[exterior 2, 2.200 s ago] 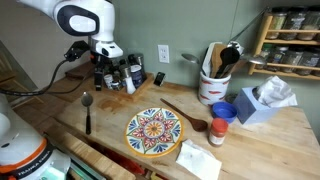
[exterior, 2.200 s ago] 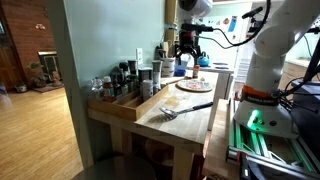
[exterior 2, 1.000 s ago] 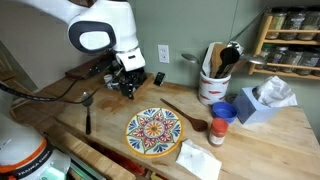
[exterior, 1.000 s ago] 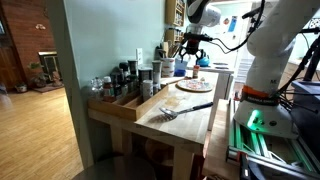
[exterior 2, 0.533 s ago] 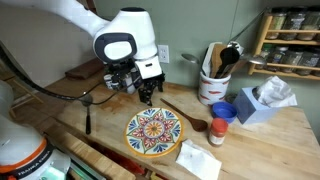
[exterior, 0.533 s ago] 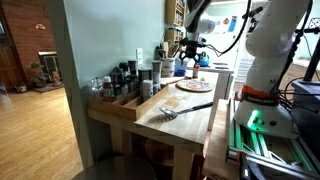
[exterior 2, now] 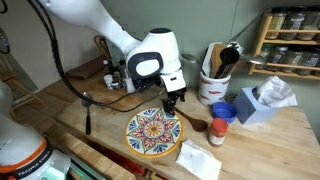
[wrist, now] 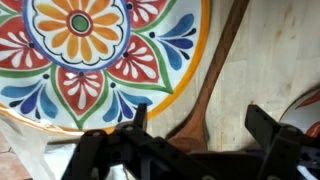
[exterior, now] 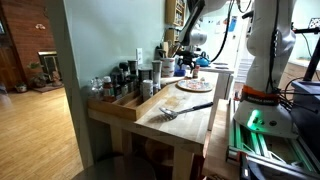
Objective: Put the wooden spoon in the utensil holder
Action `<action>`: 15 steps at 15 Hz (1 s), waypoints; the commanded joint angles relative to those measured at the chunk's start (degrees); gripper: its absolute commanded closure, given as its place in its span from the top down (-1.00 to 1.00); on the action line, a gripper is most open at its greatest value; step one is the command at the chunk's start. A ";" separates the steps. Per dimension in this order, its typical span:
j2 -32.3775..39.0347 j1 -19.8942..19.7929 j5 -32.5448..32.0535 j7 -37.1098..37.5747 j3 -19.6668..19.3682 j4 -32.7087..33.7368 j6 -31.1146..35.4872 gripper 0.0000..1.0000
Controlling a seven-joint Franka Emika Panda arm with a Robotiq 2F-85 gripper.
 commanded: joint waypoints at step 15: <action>21.03 1.83 9.23 -0.29 -4.92 17.89 -1.00 0.06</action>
